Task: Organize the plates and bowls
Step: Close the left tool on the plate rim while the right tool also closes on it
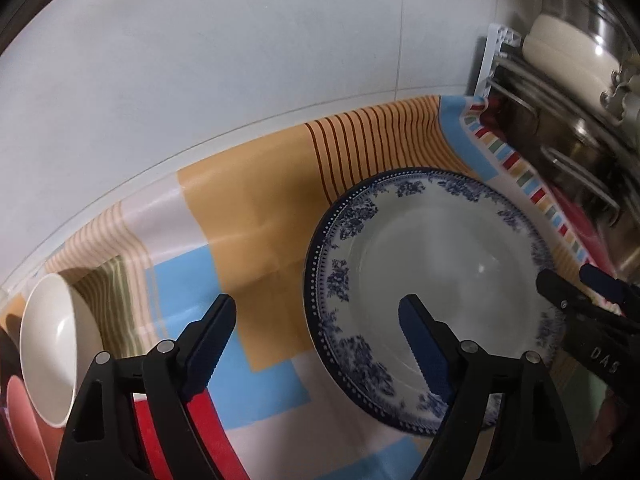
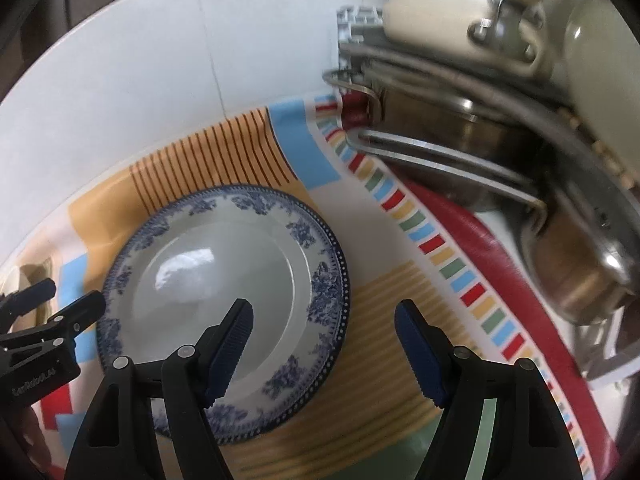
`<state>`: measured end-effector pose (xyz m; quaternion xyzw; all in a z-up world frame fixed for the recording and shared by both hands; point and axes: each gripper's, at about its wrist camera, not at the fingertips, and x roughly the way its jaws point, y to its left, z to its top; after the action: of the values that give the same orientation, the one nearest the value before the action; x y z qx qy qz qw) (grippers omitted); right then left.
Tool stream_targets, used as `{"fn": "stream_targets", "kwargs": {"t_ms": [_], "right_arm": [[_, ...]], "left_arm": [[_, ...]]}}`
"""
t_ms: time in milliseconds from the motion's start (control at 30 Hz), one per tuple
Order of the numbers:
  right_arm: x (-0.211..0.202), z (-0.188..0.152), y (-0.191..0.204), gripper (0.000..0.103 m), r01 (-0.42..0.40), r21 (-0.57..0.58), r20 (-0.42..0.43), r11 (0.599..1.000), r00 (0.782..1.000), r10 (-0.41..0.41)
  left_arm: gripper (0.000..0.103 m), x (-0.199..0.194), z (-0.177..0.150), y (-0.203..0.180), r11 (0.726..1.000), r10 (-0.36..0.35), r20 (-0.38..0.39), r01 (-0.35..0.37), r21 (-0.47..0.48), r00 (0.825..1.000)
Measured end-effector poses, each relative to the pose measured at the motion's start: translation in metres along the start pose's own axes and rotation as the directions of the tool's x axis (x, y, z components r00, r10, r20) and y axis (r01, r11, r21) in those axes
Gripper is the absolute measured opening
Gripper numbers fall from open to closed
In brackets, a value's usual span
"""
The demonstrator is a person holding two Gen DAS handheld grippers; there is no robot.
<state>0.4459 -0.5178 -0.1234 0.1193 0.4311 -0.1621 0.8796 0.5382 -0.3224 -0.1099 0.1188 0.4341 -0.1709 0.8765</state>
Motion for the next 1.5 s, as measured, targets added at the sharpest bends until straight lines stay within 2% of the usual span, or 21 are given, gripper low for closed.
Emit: {"fn": "stream_targets", "kwargs": {"t_ms": [267,433,467,600,700,833,867,967,1033,1100,1200,1500], "right_arm": [[0.022,0.006,0.000,0.073,0.014,-0.004,-0.021,1.000,1.000,-0.014],[0.032,0.012,0.003,0.065,0.018,-0.024,-0.044,1.000,0.999,-0.019],[0.032,0.012,0.003,0.061,0.018,-0.024,-0.044,1.000,0.999,-0.019],[0.041,0.022,0.004,0.056,0.006,-0.058,-0.108,0.998,0.994,-0.012],[0.046,0.031,0.009,0.055,-0.002,-0.114,-0.161,0.993,0.987,-0.017],[0.055,0.046,0.009,0.053,-0.037,-0.136,-0.241,0.990,0.970,0.003],[0.057,0.048,0.009,0.052,-0.044,-0.137,-0.258,0.990,0.966,0.007],[0.063,0.057,0.013,0.041,-0.079,-0.150,-0.317,0.986,0.948,0.028],[0.066,0.060,0.015,0.041,-0.079,-0.153,-0.333,0.985,0.943,0.023],[0.067,0.062,0.019,0.039,-0.061,-0.153,-0.324,0.986,0.946,0.008],[0.063,0.057,0.022,0.038,-0.042,-0.152,-0.288,0.988,0.958,-0.003],[0.043,0.035,0.030,0.038,-0.017,-0.147,-0.221,0.989,0.975,-0.016]], "left_arm": [[0.082,0.021,0.006,-0.001,1.000,-0.008,-0.017,0.008,-0.004,1.000],[0.077,0.035,0.008,-0.002,0.999,-0.043,-0.062,0.042,-0.014,0.997],[0.076,0.037,0.009,-0.003,0.999,-0.048,-0.070,0.047,-0.011,0.996],[0.075,0.043,0.014,-0.007,0.998,-0.057,-0.101,0.058,0.014,0.993],[0.074,0.047,0.021,-0.009,0.997,-0.063,-0.133,0.069,0.036,0.989],[0.064,0.051,0.030,-0.009,0.992,-0.111,-0.192,0.120,0.035,0.975],[0.059,0.052,0.032,-0.009,0.991,-0.121,-0.203,0.131,0.035,0.972],[0.058,0.055,0.037,-0.010,0.989,-0.128,-0.230,0.140,0.038,0.965],[0.052,0.055,0.039,-0.009,0.991,-0.120,-0.230,0.131,0.034,0.966],[0.044,0.054,0.039,-0.005,0.993,-0.109,-0.217,0.115,0.019,0.970],[0.040,0.048,0.033,-0.001,0.994,-0.100,-0.189,0.106,0.020,0.977],[0.037,0.033,0.013,0.008,0.994,-0.109,-0.154,0.109,-0.009,0.982]]}}
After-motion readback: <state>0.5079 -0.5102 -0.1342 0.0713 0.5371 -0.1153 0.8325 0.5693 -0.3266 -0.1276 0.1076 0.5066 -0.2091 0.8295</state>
